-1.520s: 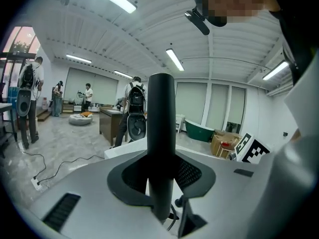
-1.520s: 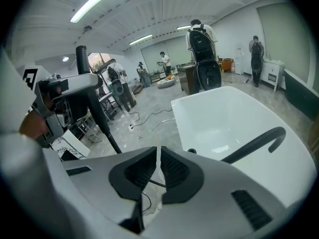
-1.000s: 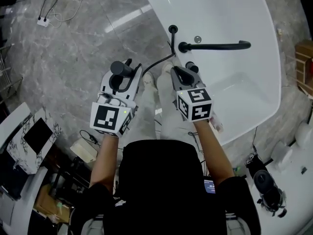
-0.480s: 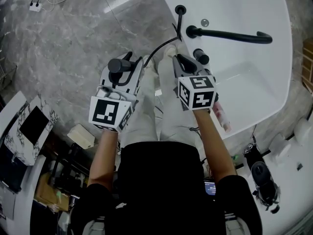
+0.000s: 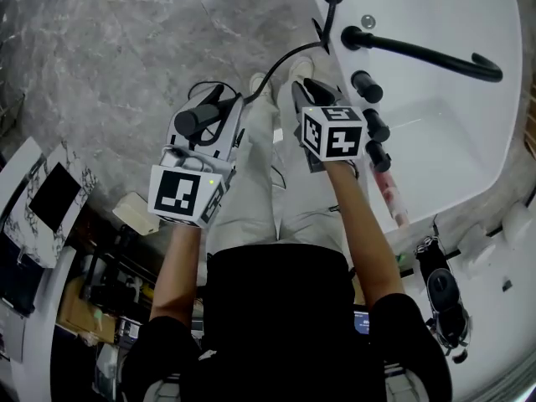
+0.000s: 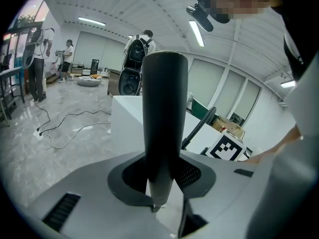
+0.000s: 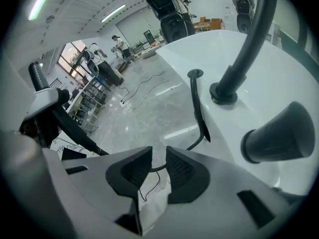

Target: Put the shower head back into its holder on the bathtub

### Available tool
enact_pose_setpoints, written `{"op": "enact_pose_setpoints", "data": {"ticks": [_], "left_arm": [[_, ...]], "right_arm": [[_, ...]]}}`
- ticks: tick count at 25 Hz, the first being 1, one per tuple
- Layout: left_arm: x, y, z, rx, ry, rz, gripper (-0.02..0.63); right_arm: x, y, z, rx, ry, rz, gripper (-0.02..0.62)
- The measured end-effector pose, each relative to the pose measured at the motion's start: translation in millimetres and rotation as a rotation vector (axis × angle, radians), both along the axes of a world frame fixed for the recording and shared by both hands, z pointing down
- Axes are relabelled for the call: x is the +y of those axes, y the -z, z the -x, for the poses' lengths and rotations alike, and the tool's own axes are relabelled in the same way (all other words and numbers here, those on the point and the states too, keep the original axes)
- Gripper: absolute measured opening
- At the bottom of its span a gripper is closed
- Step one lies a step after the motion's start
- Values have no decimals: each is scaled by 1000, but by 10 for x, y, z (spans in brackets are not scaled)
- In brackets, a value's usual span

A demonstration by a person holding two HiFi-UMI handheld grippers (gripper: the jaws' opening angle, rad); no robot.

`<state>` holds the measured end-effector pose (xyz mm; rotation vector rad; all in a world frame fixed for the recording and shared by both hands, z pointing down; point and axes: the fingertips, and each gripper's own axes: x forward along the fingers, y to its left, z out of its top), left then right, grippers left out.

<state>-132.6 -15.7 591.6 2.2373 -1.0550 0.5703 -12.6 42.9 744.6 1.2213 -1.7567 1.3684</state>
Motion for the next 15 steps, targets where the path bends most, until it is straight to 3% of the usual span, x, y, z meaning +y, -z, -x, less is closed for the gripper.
{"op": "enact_pose_setpoints", "data": {"ticks": [6, 15], "left_arm": [[110, -70, 186, -9, 25, 20, 126], [275, -219, 454, -28, 43, 40, 126]], "right_arm": [[135, -405, 138, -4, 4, 85, 84], [230, -1158, 277, 43, -24, 136, 92]]}}
